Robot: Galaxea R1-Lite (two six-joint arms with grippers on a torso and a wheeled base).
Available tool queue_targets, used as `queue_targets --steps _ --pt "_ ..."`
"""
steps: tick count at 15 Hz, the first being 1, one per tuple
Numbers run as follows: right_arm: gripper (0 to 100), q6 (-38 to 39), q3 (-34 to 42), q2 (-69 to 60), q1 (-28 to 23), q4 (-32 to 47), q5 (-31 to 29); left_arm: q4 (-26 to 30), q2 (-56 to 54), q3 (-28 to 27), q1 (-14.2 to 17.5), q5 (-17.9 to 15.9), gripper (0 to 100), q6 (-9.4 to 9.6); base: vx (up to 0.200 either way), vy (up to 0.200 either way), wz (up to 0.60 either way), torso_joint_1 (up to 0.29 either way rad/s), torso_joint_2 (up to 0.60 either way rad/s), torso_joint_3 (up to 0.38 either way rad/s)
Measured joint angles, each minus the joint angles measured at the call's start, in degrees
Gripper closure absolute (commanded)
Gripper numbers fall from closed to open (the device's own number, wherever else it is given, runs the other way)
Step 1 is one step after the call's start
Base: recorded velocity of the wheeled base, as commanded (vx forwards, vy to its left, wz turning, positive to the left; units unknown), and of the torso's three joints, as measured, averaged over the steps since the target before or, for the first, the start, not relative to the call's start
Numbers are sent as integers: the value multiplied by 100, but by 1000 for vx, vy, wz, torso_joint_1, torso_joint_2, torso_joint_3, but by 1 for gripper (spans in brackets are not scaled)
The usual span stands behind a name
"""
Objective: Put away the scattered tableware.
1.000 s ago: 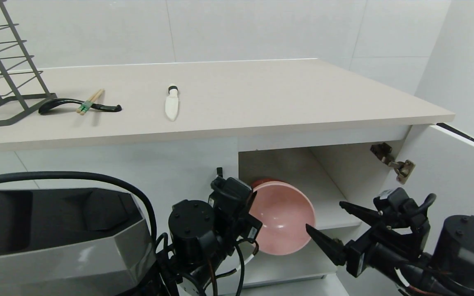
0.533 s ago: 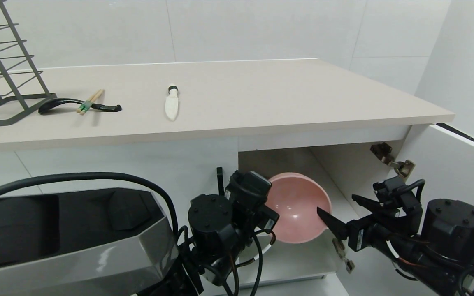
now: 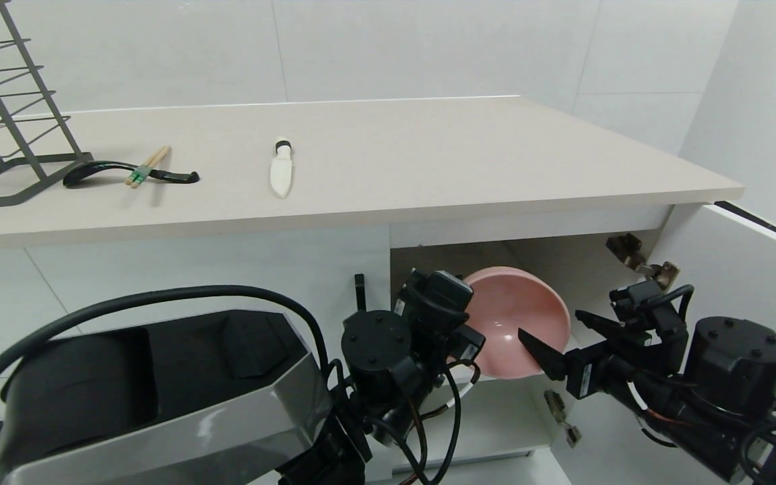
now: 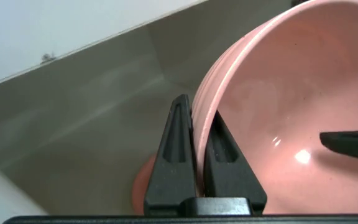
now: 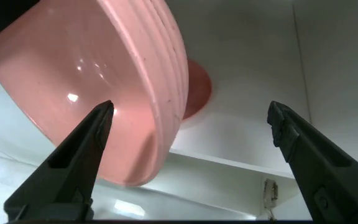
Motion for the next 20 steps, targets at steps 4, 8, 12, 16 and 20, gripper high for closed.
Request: queue_targets --steps 4,8,12,16,20 --pt "100 0 -77 -108 -190 2 0 2 60 -107 -17 5 100 2 0 0 0 0 0 0" --pt "100 10 -44 -210 157 13 -44 -7 85 -236 -68 2 0 0 0 0 0 0 0 0" --pt "100 -4 -13 -334 280 0 20 -7 116 -239 -133 5 0 -6 0 0 0 0 0 0" --pt "100 -4 43 -268 -124 0 24 0 -26 -63 -383 -5 0 -9 0 0 0 0 0 0" --pt "100 -2 45 -146 -369 2 9 2 -497 692 -529 -2 0 -77 0 0 0 0 0 0"
